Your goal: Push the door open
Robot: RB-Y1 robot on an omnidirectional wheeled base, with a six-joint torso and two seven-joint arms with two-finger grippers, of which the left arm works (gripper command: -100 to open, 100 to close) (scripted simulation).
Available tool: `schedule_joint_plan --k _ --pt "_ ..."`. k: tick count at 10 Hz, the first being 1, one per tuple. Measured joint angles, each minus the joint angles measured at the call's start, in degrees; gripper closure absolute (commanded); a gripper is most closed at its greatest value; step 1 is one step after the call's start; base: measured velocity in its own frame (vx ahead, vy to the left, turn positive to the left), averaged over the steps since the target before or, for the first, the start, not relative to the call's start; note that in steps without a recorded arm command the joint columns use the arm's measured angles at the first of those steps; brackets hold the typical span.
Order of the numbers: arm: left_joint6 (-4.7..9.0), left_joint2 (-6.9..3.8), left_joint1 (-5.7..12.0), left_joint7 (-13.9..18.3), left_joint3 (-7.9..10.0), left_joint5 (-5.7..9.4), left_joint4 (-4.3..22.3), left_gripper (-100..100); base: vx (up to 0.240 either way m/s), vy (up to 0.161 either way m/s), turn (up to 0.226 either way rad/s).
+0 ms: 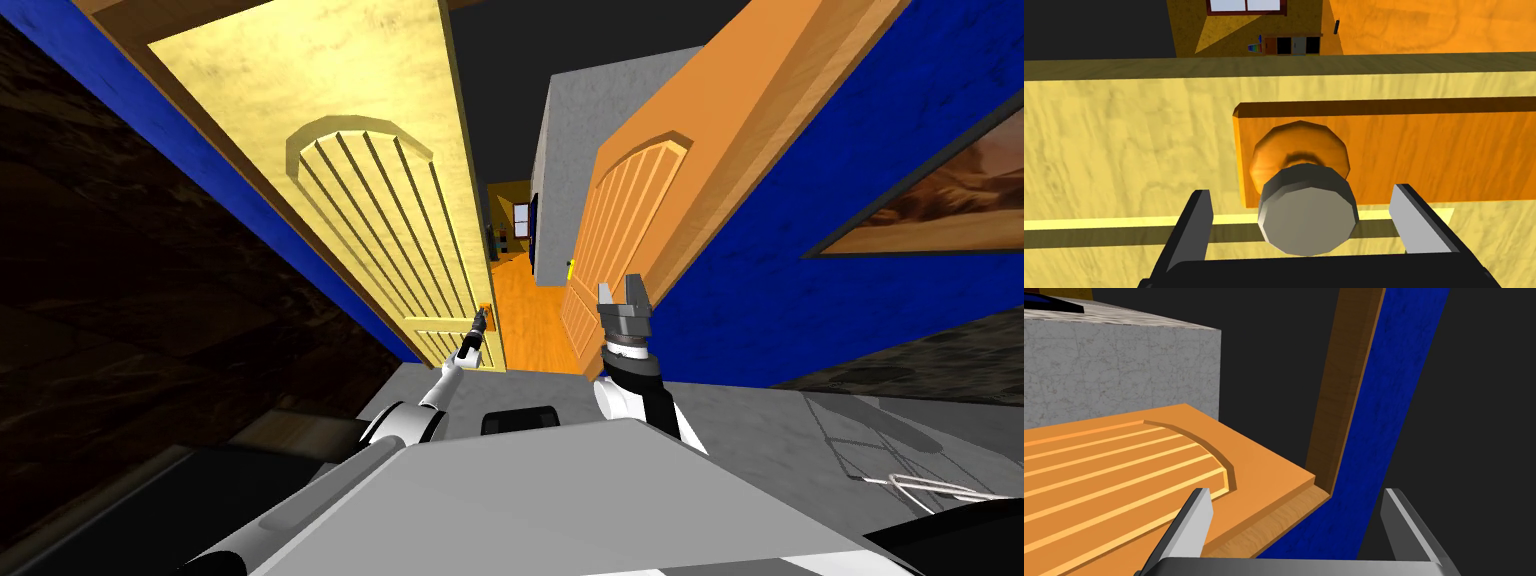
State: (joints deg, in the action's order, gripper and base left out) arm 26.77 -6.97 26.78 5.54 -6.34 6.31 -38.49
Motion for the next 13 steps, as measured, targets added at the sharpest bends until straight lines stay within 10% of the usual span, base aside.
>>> schedule_joint_plan --k 1,2,13 --pt "0.04 0.02 0.02 0.0 0.09 0.02 0.1 -100 0.081 -0.001 0.000" --pt "0.05 0.02 0.05 -0.1 0.10 0.02 0.1 100 -0.011 -0.001 0.004" --pt "-0.22 -0.57 -0.26 -0.1 1.09 0.47 0.4 100 0.079 -0.035 0.015"
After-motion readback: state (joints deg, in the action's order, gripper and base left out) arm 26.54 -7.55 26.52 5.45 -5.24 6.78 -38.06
